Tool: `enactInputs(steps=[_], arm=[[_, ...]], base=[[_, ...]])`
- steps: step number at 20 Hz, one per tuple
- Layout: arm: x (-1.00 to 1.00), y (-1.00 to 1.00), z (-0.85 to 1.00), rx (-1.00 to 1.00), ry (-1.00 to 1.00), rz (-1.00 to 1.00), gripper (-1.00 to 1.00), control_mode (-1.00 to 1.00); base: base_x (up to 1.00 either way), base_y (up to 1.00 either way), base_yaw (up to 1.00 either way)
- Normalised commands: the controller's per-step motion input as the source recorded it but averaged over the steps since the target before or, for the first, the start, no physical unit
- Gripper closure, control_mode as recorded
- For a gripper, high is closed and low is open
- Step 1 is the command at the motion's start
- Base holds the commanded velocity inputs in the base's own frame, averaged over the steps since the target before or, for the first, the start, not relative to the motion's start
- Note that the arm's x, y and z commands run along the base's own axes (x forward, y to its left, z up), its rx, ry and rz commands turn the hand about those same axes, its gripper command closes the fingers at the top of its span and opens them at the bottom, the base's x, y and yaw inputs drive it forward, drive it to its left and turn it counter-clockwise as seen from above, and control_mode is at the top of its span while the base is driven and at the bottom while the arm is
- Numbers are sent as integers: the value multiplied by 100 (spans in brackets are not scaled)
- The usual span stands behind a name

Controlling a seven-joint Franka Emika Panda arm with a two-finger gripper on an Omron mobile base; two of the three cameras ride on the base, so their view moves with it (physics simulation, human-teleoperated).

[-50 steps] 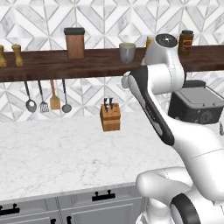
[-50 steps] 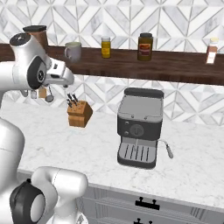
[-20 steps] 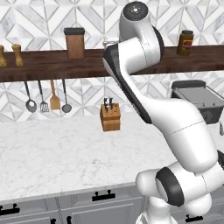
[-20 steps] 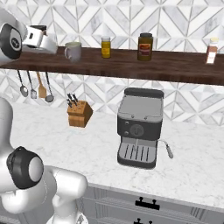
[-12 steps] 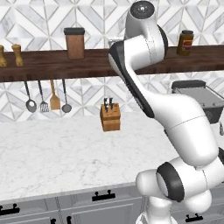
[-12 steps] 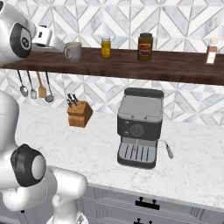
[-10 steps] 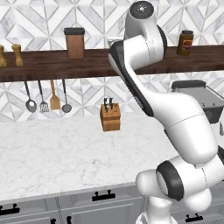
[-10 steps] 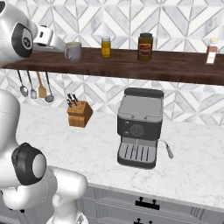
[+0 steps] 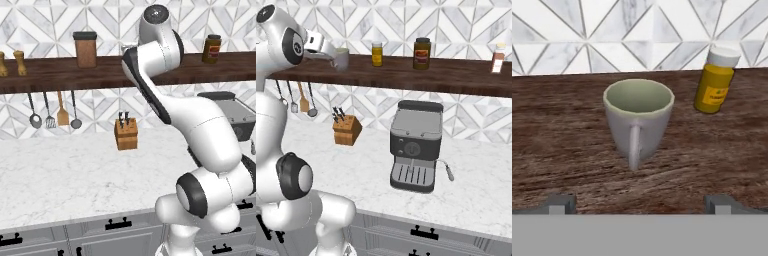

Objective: Gather all objects into one cabinet and sort the glasses and bowls to opposite sides.

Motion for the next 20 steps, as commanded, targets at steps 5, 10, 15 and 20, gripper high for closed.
enactInputs(steps=[5,10,15,20], arm=[[35,0,0,0,0,0,-100,-100],[35,0,0,0,0,0,-100,-100],[13,13,0,0,0,-4,-100,-100],[-1,18,0,0,0,-8,-100,-100]], base=[[0,0,0],[0,0,0],[0,0,0],[0,0,0]])
